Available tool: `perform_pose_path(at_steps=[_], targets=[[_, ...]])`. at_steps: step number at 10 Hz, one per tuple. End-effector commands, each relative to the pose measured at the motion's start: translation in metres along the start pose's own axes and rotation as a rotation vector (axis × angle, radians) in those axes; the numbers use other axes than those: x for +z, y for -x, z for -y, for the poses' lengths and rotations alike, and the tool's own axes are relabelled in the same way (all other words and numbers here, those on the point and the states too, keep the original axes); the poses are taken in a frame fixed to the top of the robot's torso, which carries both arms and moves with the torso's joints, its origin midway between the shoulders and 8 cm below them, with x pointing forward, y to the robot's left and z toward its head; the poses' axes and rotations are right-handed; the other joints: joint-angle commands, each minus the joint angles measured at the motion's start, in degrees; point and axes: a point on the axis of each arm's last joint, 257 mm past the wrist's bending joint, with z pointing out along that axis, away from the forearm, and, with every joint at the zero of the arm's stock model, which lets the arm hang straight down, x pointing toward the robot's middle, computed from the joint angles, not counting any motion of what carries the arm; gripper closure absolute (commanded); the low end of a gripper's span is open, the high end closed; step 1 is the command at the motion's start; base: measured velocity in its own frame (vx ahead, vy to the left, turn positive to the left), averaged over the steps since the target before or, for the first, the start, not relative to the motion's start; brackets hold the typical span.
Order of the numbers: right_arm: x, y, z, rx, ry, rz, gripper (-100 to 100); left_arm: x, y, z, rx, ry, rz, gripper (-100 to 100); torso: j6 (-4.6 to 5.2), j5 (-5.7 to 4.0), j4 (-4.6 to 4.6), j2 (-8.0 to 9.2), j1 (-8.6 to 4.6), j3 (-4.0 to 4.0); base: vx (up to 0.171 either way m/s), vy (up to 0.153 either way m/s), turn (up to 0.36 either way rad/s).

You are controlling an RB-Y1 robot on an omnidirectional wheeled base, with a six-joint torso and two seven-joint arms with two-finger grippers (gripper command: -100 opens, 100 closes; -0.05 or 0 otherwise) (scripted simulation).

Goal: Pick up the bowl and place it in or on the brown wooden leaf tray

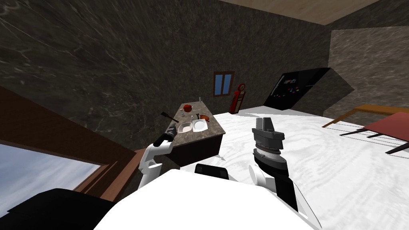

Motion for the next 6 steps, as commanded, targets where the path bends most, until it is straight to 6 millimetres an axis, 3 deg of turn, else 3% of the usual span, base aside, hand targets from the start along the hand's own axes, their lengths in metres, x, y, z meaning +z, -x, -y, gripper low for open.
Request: perform_pose_path(at_steps=[1, 6], targets=[[0.000, 0.000, 0.000, 0.000, 0.000, 0.000, 0, 0.002, 0.004, -0.008, 0.000, 0.034, 0.013, -100, 0.00, 0.00, 0.00, 0.00, 0.00, 0.00, 0.013, -0.011, -0.037], [0.000, 0.000, 0.000, 0.000, 0.000, 0.000, 0, 0.014, 0.027, -0.041, -0.008, 0.180, 0.090, -100, -0.01, 0.00, -0.01, -0.02, 0.00, -0.01, 0.020, -0.019, -0.080]])
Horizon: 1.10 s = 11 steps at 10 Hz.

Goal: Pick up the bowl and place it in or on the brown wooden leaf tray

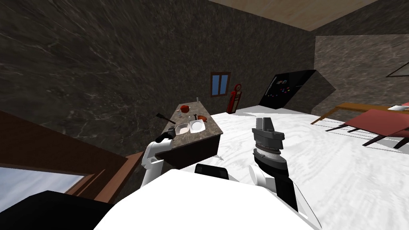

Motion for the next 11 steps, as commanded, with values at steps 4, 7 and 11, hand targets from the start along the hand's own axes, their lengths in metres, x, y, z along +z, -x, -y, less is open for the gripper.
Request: perform_pose_path(at_steps=[4, 7, 11], targets=[[0.000, 0.000, 0.000, 0.000, 0.000, 0.000, 0, 0.009, 0.009, -0.026, -0.013, 0.112, 0.040, -100, -0.01, 0.00, 0.00, 0.00, 0.02, 0.00, 0.023, -0.015, -0.050], [0.000, 0.000, 0.000, 0.000, 0.000, 0.000, 0, 0.014, 0.010, -0.053, -0.040, 0.214, 0.063, -100, -0.01, 0.00, 0.00, 0.00, 0.03, 0.00, 0.029, -0.011, -0.069], [0.000, 0.000, 0.000, 0.000, 0.000, 0.000, 0, 0.013, -0.007, -0.095, -0.097, 0.344, 0.054, -100, -0.02, 0.01, -0.01, -0.03, 0.05, -0.02, 0.037, -0.006, -0.047]])
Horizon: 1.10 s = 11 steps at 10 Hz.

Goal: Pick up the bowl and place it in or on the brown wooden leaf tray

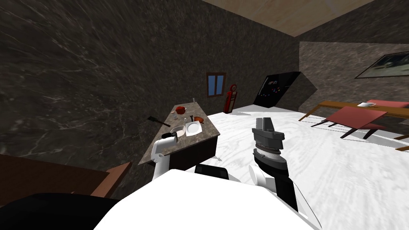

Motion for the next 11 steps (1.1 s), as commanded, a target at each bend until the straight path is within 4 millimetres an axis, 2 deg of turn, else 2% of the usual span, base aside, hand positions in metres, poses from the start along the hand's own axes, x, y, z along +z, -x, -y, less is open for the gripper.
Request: perform_pose_path(at_steps=[1, 2, 3, 4, 7, 8, 11], targets=[[0.000, 0.000, 0.000, 0.000, 0.000, 0.000, 0, 0.002, -0.005, -0.016, -0.015, 0.042, -0.007, -100, 0.00, 0.00, 0.00, 0.00, 0.00, 0.00, 0.029, 0.001, -0.029], [0.000, 0.000, 0.000, 0.000, 0.000, 0.000, 0, 0.003, -0.004, -0.012, -0.010, 0.029, -0.005, -100, -0.01, 0.00, 0.00, 0.02, 0.01, 0.01, 0.013, 0.000, -0.003], [0.000, 0.000, 0.000, 0.000, 0.000, 0.000, 0, 0.003, -0.005, -0.013, -0.010, 0.032, -0.005, 0, -0.02, 0.00, 0.02, 0.07, 0.02, 0.04, 0.000, 0.000, 0.000], [0.000, 0.000, 0.000, 0.000, 0.000, 0.000, 0, 0.009, -0.007, -0.015, -0.008, 0.031, -0.008, -100, -0.02, 0.00, 0.03, 0.12, 0.03, 0.07, 0.019, 0.011, 0.022], [0.000, 0.000, 0.000, 0.000, 0.000, 0.000, 0, 0.014, -0.007, -0.017, -0.006, 0.033, -0.009, -100, -0.02, 0.02, 0.01, 0.04, 0.08, 0.02, 0.021, 0.010, 0.014], [0.000, 0.000, 0.000, 0.000, 0.000, 0.000, 0, 0.014, -0.007, -0.017, -0.006, 0.031, -0.010, 100, -0.01, 0.00, 0.02, 0.12, 0.03, 0.07, 0.000, 0.000, 0.000], [0.000, 0.000, 0.000, 0.000, 0.000, 0.000, 0, 0.014, -0.007, -0.018, -0.006, 0.033, -0.010, 100, -0.01, -0.01, 0.05, 0.16, 0.01, 0.10, 0.000, 0.000, 0.000]])
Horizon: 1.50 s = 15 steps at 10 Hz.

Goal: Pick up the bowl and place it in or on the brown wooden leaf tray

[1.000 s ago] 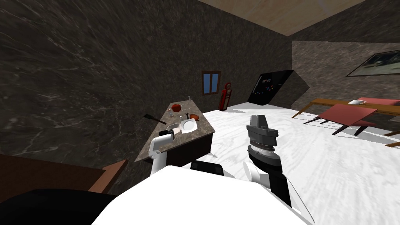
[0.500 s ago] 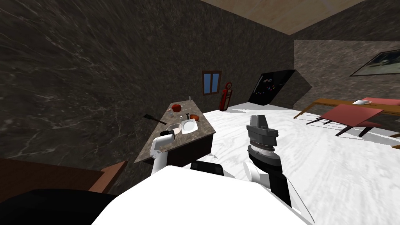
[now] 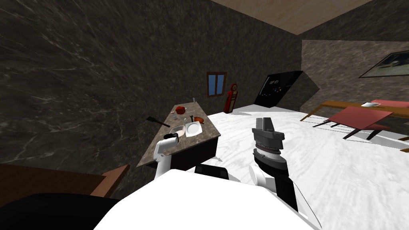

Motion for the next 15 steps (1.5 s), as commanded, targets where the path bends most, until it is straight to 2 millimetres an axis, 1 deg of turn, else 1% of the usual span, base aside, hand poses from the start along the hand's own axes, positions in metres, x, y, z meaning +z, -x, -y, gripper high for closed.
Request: perform_pose_path(at_steps=[1, 2, 3, 4, 5, 6, 7, 9, 11, 15], targets=[[0.000, 0.000, 0.000, 0.000, 0.000, 0.000, 0, 0.000, 0.000, 0.000, 0.000, 0.000, 0.000, 100, 0.00, 0.00, 0.00, 0.00, 0.00, 0.00, 0.000, 0.000, 0.000], [0.000, 0.000, 0.000, 0.000, 0.000, 0.000, 0, 0.000, 0.000, 0.000, 0.000, 0.000, 0.000, 0, 0.00, -0.01, 0.01, 0.01, -0.01, 0.01, 0.000, 0.000, 0.000], [0.000, 0.000, 0.000, 0.000, 0.000, 0.000, 0, -0.007, 0.001, 0.003, -0.002, -0.002, 0.002, 100, 0.00, -0.02, 0.01, 0.02, -0.02, 0.02, -0.015, -0.005, -0.030], [0.000, 0.000, 0.000, 0.000, 0.000, 0.000, 0, -0.010, 0.002, 0.004, -0.003, -0.002, 0.004, 100, 0.01, -0.04, 0.04, 0.08, -0.06, 0.06, -0.027, -0.011, -0.030], [0.000, 0.000, 0.000, 0.000, 0.000, 0.000, 0, -0.007, 0.001, 0.004, -0.003, -0.003, 0.003, 100, 0.00, -0.06, 0.06, 0.14, -0.10, 0.10, -0.012, -0.005, -0.003], [0.000, 0.000, 0.000, 0.000, 0.000, 0.000, 0, -0.007, 0.002, 0.004, -0.003, -0.002, 0.003, 0, 0.00, -0.05, 0.05, 0.12, -0.08, 0.09, 0.000, 0.000, 0.000], [0.000, 0.000, 0.000, 0.000, 0.000, 0.000, 0, -0.012, 0.016, 0.022, 0.023, -0.042, 0.031, 100, 0.00, -0.05, 0.05, 0.09, -0.07, 0.07, -0.023, -0.061, -0.085], [0.000, 0.000, 0.000, 0.000, 0.000, 0.000, 0, -0.018, 0.041, 0.039, 0.062, -0.083, 0.079, 100, 0.04, -0.20, 0.12, 0.22, -0.52, 0.17, -0.037, -0.132, -0.121], [0.000, 0.000, 0.000, 0.000, 0.000, 0.000, 0, -0.027, 0.068, 0.051, 0.105, -0.116, 0.134, 100, 0.08, -0.30, 0.13, 0.23, -0.81, 0.18, -0.029, -0.177, -0.187], [0.000, 0.000, 0.000, 0.000, 0.000, 0.000, 0, -0.048, 0.124, 0.067, 0.195, -0.159, 0.252, 100, 0.28, -0.46, 0.11, 0.12, -1.35, 0.12, -0.008, -0.230, -0.241]])
